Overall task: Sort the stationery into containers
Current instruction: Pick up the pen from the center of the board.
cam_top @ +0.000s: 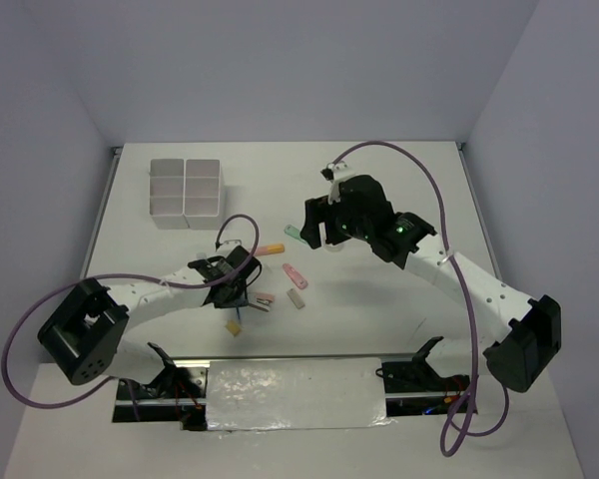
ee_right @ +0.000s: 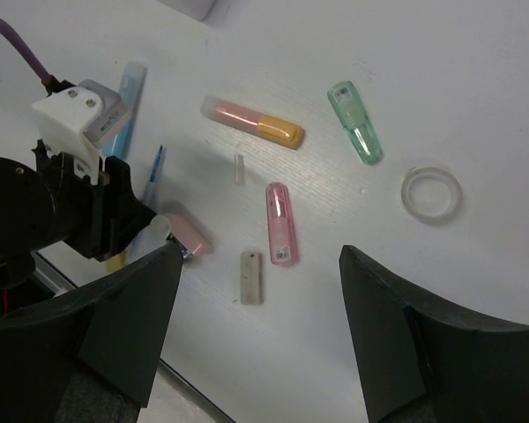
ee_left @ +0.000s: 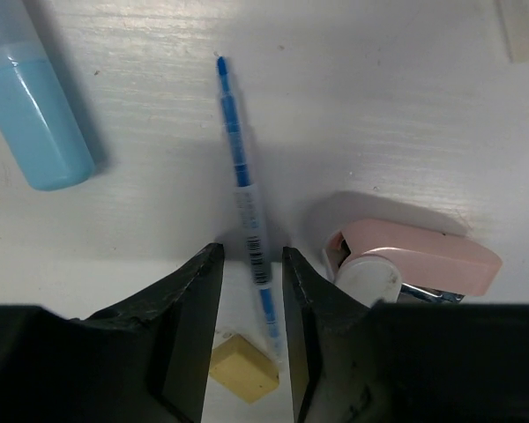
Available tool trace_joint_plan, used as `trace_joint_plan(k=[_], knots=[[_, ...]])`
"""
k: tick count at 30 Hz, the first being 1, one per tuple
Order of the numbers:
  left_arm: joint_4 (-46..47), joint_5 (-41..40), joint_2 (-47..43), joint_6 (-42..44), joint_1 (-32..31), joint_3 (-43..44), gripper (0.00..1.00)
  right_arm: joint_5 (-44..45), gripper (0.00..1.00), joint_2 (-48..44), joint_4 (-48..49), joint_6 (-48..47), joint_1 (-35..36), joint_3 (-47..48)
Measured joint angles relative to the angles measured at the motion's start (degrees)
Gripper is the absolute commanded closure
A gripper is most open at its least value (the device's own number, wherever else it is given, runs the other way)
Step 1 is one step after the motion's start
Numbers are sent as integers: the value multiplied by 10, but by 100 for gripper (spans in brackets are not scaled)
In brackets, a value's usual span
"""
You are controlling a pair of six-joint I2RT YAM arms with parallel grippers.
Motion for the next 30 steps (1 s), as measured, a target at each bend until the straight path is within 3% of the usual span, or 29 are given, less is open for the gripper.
trace_joint_plan(k=[4,13,14,17,30], knots=[[4,-4,5,0,-2,2,57,-6,21,8,0,0,0,0],[12,-10,16,1,-2,8,76,-9,21,10,5,-2,0,0],[14,-10,16,1,-2,8,84,-10,21,10,5,-2,0,0],[17,-10,16,0,-2,8,96,-18,21,10,7,-3,0,0],[23,-15,-3,0,-2,0,100,-48,22,37,23,-7,0,-1]])
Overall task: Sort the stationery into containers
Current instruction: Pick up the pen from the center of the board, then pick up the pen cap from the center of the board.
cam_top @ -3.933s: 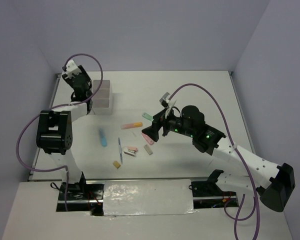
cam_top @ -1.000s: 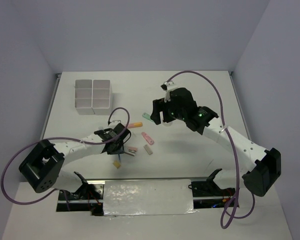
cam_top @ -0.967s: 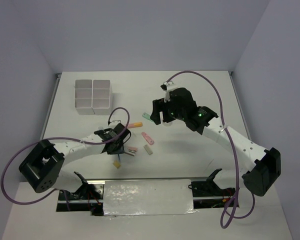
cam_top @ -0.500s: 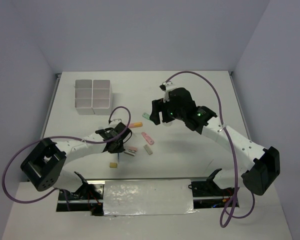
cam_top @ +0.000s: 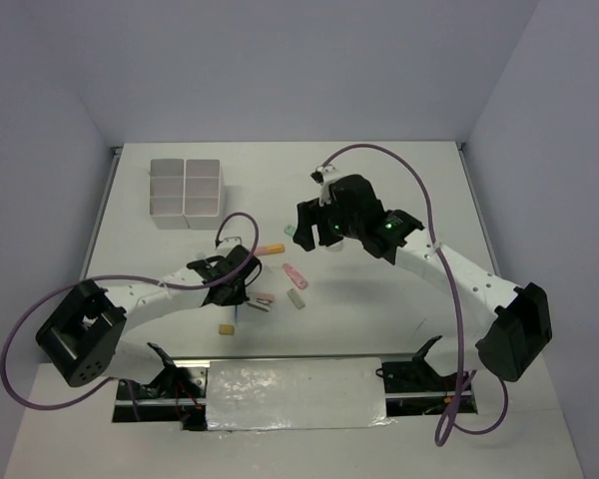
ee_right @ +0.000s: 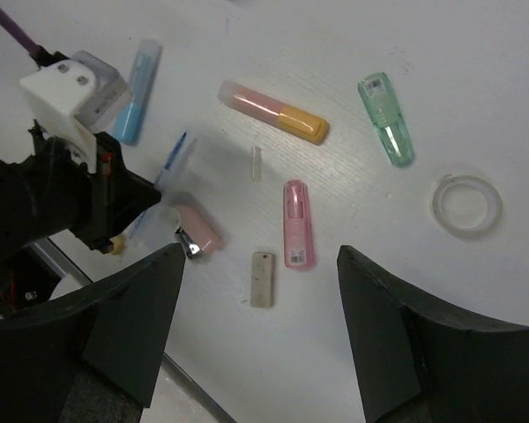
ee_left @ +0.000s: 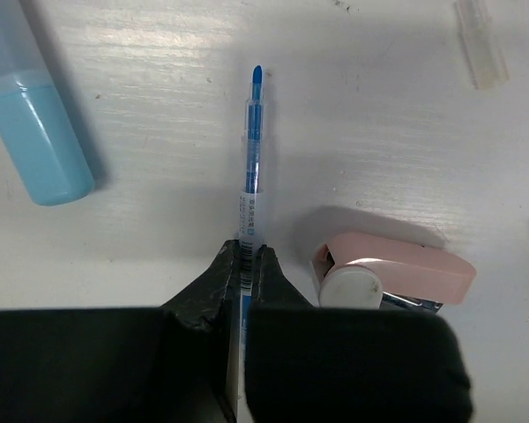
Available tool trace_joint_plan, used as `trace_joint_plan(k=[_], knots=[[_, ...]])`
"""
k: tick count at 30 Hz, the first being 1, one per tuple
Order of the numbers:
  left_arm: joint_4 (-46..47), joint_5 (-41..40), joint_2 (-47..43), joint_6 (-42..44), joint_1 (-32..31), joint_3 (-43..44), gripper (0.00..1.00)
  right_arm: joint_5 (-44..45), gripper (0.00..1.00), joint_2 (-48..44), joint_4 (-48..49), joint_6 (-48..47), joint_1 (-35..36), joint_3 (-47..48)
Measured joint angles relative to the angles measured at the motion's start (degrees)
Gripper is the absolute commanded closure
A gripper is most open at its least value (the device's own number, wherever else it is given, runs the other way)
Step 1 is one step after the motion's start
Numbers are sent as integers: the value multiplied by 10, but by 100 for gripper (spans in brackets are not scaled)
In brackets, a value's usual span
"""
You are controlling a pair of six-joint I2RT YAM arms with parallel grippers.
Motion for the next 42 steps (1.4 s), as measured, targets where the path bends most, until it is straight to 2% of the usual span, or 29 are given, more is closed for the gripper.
trace_joint_plan(k=[11,16,27,35,42], knots=[[-54,-74,-134,-12,0,67,100,3,32,117,-2,-2,9,12],[-85,-120,-191,-12,0,68,100,35,41,199,-13,-5,53,68],[-97,-129,-353,19,0,45,100,75,46,362,-49,-3,110,197],[-97,-122,-366,26,0,42,100,99,50,413,-75,-4,122,228],[-96,-117,-340,35,0,42,100,110,53,447,-92,-5,125,247]])
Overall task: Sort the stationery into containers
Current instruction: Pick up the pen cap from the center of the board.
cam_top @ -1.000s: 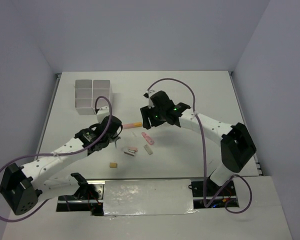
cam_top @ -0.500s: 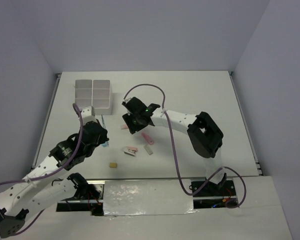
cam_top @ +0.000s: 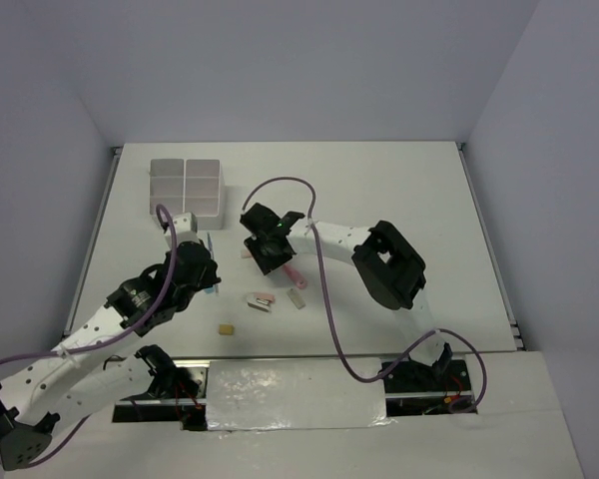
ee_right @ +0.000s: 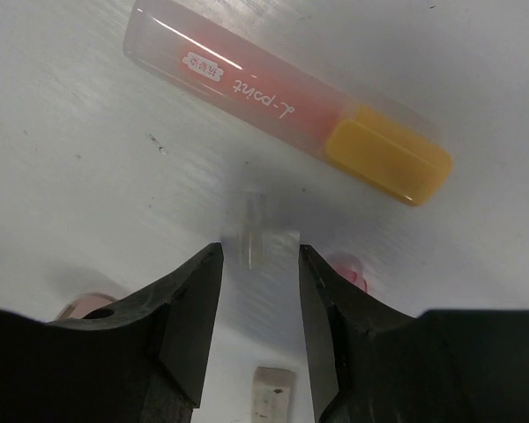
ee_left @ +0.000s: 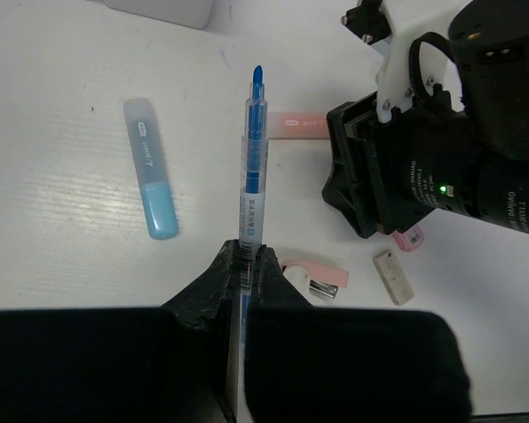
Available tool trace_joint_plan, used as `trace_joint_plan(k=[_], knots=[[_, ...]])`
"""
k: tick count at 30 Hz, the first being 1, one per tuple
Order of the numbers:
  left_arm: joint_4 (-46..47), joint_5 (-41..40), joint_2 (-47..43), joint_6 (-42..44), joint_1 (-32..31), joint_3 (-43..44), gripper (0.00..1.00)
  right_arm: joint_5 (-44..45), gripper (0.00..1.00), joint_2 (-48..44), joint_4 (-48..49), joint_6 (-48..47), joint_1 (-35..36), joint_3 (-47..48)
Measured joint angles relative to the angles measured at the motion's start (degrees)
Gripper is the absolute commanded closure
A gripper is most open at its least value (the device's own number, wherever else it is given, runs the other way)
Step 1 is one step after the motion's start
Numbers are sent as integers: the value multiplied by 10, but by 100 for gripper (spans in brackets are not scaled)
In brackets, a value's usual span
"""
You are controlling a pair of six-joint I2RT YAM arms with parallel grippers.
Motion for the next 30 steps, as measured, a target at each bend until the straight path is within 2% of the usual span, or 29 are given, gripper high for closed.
trace_joint_plan(k=[18,30], knots=[[5,7,-25,0,0,-5,100,3,59,30,-16,-2,10,36],[6,11,-35,0,0,-9,100,8,80,30,-19,-5,10,36]])
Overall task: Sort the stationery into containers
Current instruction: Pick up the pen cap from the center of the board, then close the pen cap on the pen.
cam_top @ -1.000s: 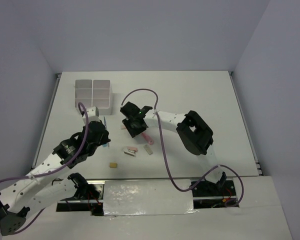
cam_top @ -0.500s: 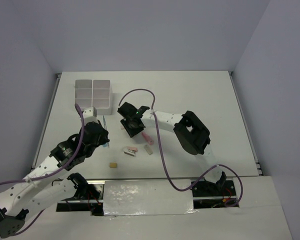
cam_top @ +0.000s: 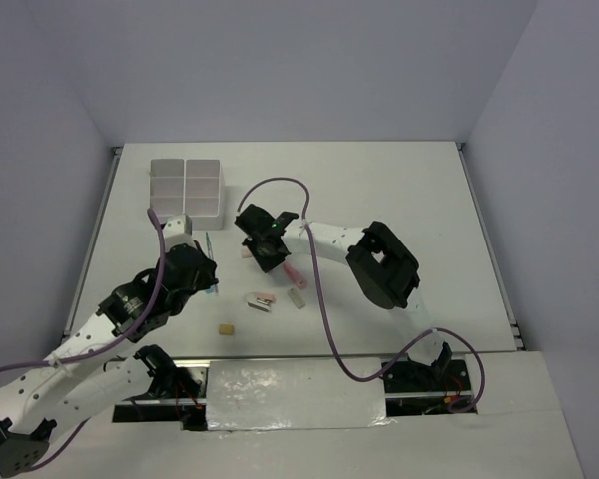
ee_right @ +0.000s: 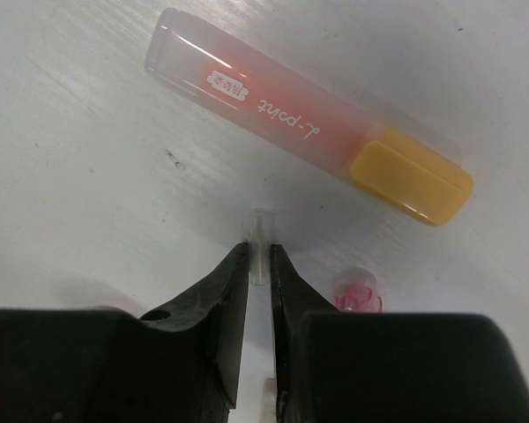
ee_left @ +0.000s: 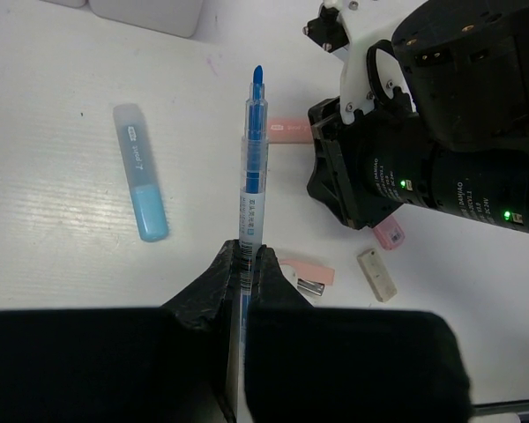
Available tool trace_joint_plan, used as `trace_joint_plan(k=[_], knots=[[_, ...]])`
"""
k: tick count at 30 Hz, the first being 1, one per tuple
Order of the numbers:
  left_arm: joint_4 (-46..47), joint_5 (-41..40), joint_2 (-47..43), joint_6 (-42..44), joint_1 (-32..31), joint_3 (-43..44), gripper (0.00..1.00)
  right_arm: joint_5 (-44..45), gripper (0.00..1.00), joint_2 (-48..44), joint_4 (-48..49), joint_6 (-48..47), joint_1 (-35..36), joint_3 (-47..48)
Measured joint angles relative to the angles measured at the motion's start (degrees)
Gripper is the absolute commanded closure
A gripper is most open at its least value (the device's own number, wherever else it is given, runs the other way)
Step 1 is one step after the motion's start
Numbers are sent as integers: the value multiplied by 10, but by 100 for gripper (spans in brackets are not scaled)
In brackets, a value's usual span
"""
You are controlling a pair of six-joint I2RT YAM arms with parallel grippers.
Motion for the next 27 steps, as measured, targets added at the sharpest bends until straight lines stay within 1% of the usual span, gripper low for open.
trace_joint_plan(k=[1,2,4,5,11,14,17,20,25,27], knots=[[0,1,-1,0,0,0,100,-2,85,0,0,0,0,0],[2,2,-1,0,0,-1,100,-4,86,0,1,0,0,0],[3,4,0,1,0,-2,100,-9,92,0,4,3,0,0],[4,7,0,2,0,-3,100,-10,94,-1,7,4,0,-1],[28,35,-1,17,0,-9,100,-31,94,-33,36,18,-12,-37],[54,66,-4,30,0,-19,100,-31,93,-82,45,23,-23,-56],[92,110,-17,45,0,-33,100,-31,94,-166,59,34,-39,-77],[140,162,-36,61,0,-51,100,-26,94,-279,95,56,-59,-110],[241,266,-69,85,0,-94,100,-27,94,-477,208,120,-84,-194],[280,305,-76,89,0,-111,100,-40,94,-535,249,144,-83,-228]])
